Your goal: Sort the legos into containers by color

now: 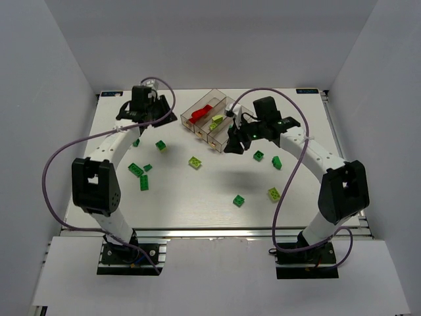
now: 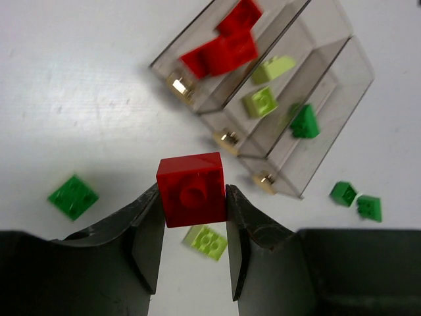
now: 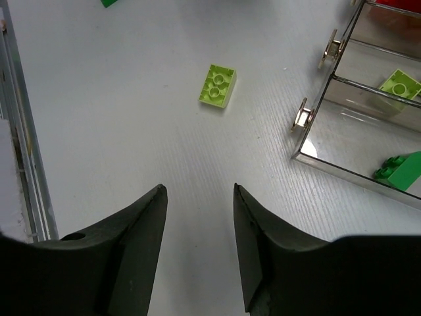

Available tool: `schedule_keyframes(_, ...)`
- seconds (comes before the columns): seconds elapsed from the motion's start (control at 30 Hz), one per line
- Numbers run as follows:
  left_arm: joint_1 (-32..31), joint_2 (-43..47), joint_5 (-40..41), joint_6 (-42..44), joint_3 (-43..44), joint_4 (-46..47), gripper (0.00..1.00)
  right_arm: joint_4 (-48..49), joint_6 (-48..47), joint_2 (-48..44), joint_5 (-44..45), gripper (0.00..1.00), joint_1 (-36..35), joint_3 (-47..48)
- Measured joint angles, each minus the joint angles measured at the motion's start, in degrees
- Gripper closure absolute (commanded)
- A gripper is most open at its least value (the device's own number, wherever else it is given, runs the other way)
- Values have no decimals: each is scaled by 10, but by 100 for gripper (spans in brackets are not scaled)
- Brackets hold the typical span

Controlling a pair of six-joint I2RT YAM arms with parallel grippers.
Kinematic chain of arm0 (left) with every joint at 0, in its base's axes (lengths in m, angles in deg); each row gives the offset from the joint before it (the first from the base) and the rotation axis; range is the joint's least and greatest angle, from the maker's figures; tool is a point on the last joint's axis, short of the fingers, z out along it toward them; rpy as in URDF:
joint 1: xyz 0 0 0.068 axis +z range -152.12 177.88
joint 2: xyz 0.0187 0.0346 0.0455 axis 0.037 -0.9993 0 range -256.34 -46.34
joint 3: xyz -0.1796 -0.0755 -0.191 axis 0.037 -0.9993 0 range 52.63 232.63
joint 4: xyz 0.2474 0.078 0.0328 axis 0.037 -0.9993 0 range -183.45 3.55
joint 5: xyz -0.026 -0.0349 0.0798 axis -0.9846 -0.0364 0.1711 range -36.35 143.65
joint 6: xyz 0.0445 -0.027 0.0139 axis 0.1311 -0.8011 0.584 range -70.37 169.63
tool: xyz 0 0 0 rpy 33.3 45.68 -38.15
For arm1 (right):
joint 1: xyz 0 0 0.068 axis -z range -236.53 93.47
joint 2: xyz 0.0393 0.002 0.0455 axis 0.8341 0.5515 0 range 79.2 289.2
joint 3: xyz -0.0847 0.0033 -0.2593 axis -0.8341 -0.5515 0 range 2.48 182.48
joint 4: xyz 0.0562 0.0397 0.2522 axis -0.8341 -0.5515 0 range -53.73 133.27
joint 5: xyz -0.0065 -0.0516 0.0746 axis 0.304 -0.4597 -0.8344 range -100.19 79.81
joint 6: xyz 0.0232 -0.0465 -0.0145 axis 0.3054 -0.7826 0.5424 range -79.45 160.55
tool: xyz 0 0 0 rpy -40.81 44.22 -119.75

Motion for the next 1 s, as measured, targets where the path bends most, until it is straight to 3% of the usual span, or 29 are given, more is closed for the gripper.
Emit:
schedule_keyframes(0.27,-38,-140,-3,-8,188,0,72,0,0,-25,0,49,15,-28)
schedule_keyframes(0.7,-55,-319,-2,-37,323,-3,70,2,0,-31,-4,47,29,-38)
schedule_keyframes(1.0,-58,-363,12,-45,386,-5,65,4,0,-31,-9,46,33,-39)
